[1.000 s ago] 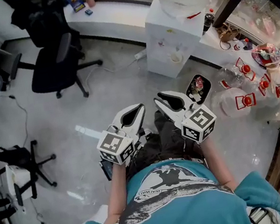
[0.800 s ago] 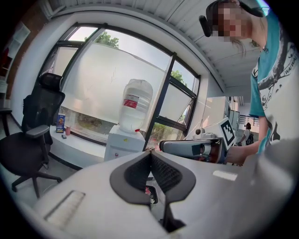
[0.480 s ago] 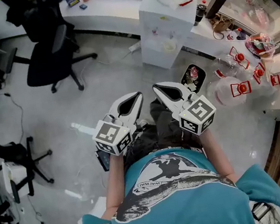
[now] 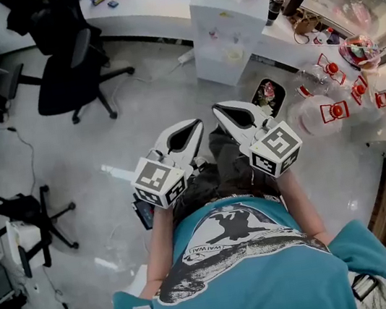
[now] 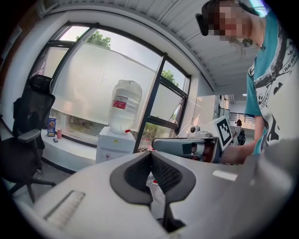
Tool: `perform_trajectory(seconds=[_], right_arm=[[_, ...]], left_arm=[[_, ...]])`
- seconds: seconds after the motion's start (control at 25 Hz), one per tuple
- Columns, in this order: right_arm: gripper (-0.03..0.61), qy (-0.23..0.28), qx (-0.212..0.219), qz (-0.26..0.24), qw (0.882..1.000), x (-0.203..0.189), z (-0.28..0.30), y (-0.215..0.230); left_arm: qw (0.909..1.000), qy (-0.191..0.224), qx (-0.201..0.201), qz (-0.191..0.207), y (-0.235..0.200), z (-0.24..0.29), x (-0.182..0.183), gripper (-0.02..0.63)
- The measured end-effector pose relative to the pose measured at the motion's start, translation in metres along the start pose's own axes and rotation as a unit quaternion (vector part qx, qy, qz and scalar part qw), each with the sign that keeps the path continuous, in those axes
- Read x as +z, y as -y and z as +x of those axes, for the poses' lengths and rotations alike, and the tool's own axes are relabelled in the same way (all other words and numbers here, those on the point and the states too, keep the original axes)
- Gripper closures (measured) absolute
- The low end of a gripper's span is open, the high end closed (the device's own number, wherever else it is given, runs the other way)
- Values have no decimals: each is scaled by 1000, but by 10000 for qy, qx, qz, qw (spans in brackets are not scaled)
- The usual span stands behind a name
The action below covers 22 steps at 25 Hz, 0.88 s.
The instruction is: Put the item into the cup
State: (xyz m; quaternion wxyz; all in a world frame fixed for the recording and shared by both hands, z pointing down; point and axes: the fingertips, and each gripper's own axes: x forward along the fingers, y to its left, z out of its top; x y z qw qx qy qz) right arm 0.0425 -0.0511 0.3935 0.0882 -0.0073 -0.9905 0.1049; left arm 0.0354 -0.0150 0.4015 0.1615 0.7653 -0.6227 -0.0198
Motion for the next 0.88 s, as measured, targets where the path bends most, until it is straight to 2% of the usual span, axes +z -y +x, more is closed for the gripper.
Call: perform_trajectory(seconds=[0.88], right_arm=[[578,-166,85,-14,9998,-7,6,2]], left_arm=[[10000,-56,-14,69,1,3,-1,609]])
